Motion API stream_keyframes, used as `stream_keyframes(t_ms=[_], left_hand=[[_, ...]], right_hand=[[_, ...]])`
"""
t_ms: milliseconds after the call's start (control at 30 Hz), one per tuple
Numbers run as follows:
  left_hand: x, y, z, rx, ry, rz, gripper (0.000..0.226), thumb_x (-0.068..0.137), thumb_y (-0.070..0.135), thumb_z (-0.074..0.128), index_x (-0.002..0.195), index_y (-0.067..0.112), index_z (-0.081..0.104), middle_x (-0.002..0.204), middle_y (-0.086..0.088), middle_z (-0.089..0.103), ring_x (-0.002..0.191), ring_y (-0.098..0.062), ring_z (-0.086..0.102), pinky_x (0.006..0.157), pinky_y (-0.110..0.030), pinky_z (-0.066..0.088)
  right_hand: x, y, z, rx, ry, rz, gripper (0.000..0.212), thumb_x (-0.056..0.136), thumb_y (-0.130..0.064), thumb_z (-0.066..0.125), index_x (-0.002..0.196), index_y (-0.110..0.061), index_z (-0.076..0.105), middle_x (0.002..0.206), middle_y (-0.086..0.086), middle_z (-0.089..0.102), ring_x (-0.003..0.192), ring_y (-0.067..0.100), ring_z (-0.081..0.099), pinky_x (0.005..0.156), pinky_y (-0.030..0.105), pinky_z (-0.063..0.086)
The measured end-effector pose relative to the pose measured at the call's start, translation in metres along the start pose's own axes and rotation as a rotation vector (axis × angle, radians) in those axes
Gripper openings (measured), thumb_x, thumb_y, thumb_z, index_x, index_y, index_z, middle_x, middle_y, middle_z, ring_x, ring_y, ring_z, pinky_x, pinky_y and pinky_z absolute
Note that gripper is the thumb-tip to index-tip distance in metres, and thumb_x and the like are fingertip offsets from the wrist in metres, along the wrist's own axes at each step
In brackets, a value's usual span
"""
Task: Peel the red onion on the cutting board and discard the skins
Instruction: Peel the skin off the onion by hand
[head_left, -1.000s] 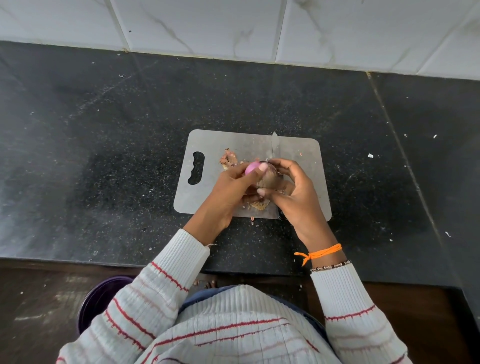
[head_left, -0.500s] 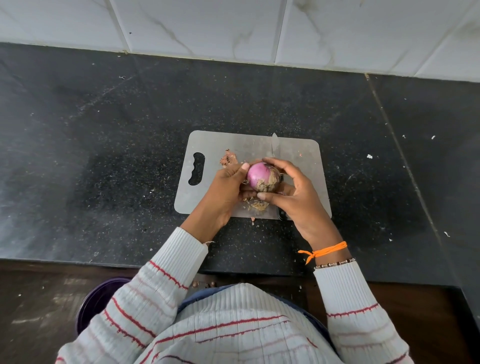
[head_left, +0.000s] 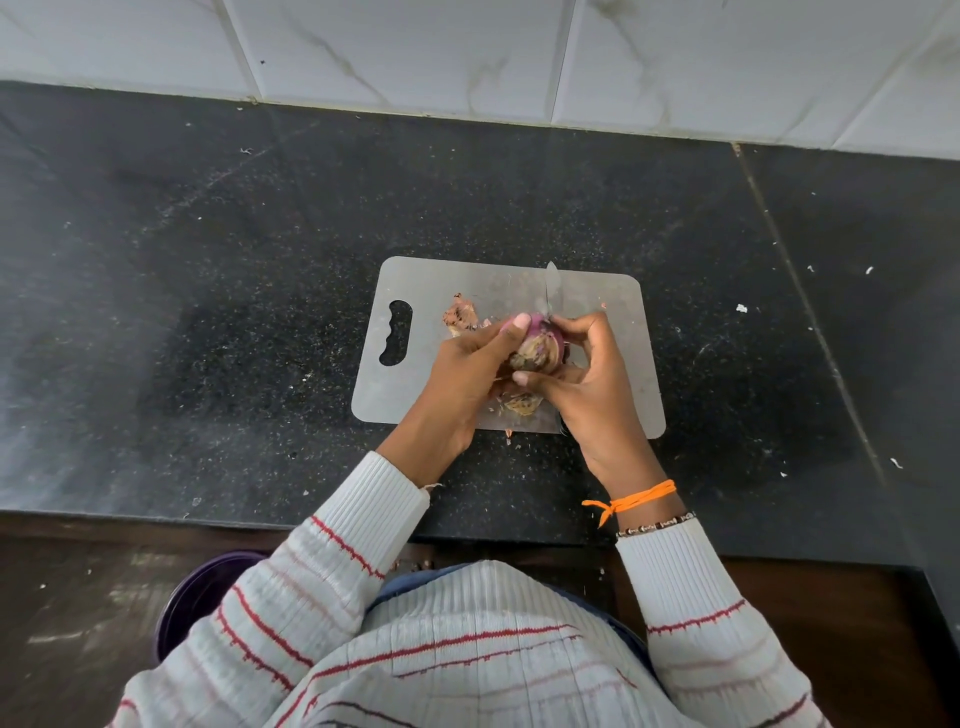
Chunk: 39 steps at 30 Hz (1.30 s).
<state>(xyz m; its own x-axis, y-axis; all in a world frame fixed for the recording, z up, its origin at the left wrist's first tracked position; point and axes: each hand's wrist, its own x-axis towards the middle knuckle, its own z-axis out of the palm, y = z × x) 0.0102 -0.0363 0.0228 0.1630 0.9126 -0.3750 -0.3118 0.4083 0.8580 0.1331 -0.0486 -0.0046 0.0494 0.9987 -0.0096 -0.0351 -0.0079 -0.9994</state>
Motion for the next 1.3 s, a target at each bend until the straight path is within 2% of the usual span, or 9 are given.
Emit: stream_keyframes(t_ms=[233,333,433,500,700,933,1067,1167,1300], left_hand=[[0.007,-0.001,-0.005,-0.016,0.029,0.030,0.028,0.097,0.020,0.042,0.096,0.003,0.066,0.067,-0.001,0.071,0.064,-0.009,0.067,0.065,-0.020,0.057],[0.005,-0.001,-0.004,-0.036,0.023,0.036,0.032,0.098,0.023,0.039,0.089,0.006,0.065,0.066,0.000,0.071,0.065,-0.010,0.067,0.062,-0.018,0.055],[0.003,0.000,-0.001,-0.006,0.003,0.047,0.033,0.093,0.031,0.050,0.095,0.003,0.069,0.077,-0.007,0.072,0.070,-0.012,0.068,0.061,-0.018,0.054],[0.002,-0.001,0.000,0.014,0.019,0.077,0.025,0.087,0.023,0.060,0.101,0.005,0.069,0.084,-0.010,0.071,0.071,-0.010,0.068,0.060,-0.017,0.052],[0.004,-0.003,-0.001,-0.041,0.017,0.050,0.024,0.088,0.015,0.057,0.108,0.003,0.066,0.084,-0.008,0.072,0.075,-0.013,0.069,0.062,-0.019,0.053],[0.007,-0.001,0.000,-0.072,0.006,0.063,0.026,0.097,0.014,0.042,0.099,0.002,0.065,0.068,0.000,0.072,0.066,-0.009,0.068,0.061,-0.019,0.055],[0.004,-0.001,0.001,-0.064,0.009,0.072,0.030,0.098,0.014,0.039,0.083,0.006,0.063,0.059,0.004,0.069,0.057,-0.003,0.065,0.054,-0.014,0.051],[0.004,-0.001,0.003,-0.006,0.018,0.077,0.024,0.094,0.020,0.049,0.083,0.009,0.066,0.062,0.003,0.070,0.061,-0.005,0.065,0.059,-0.017,0.053],[0.005,-0.005,0.003,0.026,0.043,0.086,0.020,0.085,0.017,0.062,0.098,0.004,0.069,0.079,-0.007,0.073,0.075,-0.015,0.068,0.067,-0.021,0.056]], right_hand=[[-0.001,-0.001,0.001,0.042,0.016,-0.003,0.052,0.066,0.006,0.077,0.103,-0.015,0.047,0.112,0.000,0.054,0.111,0.026,0.059,0.086,0.037,0.056],[-0.001,-0.003,0.002,0.050,0.019,-0.016,0.051,0.068,0.006,0.076,0.104,-0.012,0.045,0.110,0.000,0.053,0.107,0.019,0.060,0.084,0.032,0.056],[-0.001,-0.005,0.003,0.051,0.021,-0.020,0.051,0.068,0.006,0.075,0.104,-0.009,0.043,0.106,0.000,0.053,0.098,0.007,0.062,0.079,0.026,0.055],[0.000,-0.004,0.003,0.012,0.026,-0.031,0.052,0.067,0.005,0.076,0.105,-0.008,0.043,0.106,-0.001,0.054,0.096,0.005,0.062,0.079,0.025,0.055],[0.001,0.001,-0.002,-0.003,0.017,-0.033,0.055,0.064,-0.002,0.081,0.104,-0.012,0.044,0.115,0.010,0.054,0.107,0.031,0.061,0.084,0.043,0.056],[0.000,-0.001,-0.004,0.055,0.021,-0.032,0.053,0.065,0.001,0.079,0.102,-0.016,0.046,0.115,0.006,0.053,0.113,0.032,0.058,0.088,0.043,0.055],[0.003,0.001,-0.006,0.081,0.044,-0.040,0.054,0.063,-0.009,0.082,0.102,-0.019,0.047,0.115,0.004,0.054,0.113,0.034,0.058,0.091,0.052,0.051],[0.003,0.001,-0.008,0.059,0.050,-0.044,0.054,0.063,-0.007,0.082,0.103,-0.017,0.047,0.114,0.004,0.054,0.112,0.034,0.058,0.091,0.054,0.051],[0.001,-0.001,-0.005,-0.023,0.050,-0.062,0.057,0.065,0.000,0.080,0.109,-0.004,0.044,0.112,0.009,0.054,0.108,0.030,0.061,0.086,0.043,0.055]])
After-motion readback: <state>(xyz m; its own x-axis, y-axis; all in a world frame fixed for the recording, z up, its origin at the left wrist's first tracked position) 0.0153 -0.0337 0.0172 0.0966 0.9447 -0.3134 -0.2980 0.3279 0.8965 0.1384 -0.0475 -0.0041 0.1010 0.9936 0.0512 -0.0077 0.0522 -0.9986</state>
